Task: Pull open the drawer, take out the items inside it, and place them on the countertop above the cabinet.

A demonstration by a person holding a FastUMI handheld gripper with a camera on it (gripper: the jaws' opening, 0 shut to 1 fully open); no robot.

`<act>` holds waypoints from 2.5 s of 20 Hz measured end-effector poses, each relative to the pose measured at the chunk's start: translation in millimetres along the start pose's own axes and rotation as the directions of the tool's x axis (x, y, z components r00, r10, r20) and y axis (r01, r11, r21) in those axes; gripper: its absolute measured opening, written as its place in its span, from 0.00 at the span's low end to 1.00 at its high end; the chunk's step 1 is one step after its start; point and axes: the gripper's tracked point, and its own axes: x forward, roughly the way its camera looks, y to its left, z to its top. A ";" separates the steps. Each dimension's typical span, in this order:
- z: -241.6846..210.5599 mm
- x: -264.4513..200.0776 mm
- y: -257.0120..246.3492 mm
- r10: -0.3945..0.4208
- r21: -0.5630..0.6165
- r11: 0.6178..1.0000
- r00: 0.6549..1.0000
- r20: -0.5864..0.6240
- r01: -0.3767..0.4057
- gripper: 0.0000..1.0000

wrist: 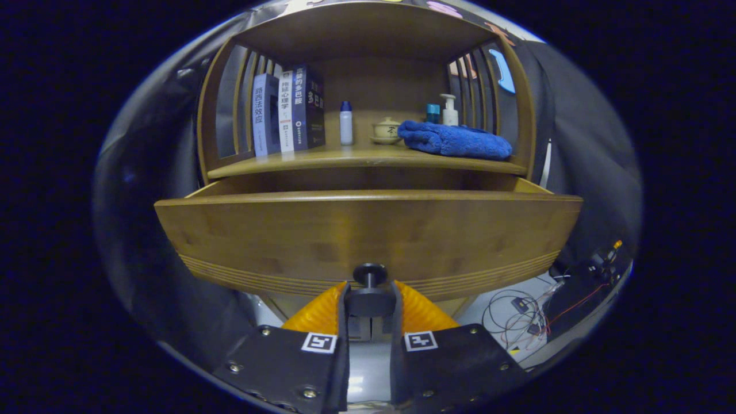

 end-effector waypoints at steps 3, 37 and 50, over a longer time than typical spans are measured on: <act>-13.7 -21.6 -5.3 -0.027 -0.005 1.000 1.000 -0.016 0.027 0.29; 91.0 -82.6 20.6 0.018 -0.115 0.993 0.989 0.145 -0.001 0.63; 89.8 6.3 -10.7 -0.073 -0.026 0.997 0.987 -0.146 0.070 0.74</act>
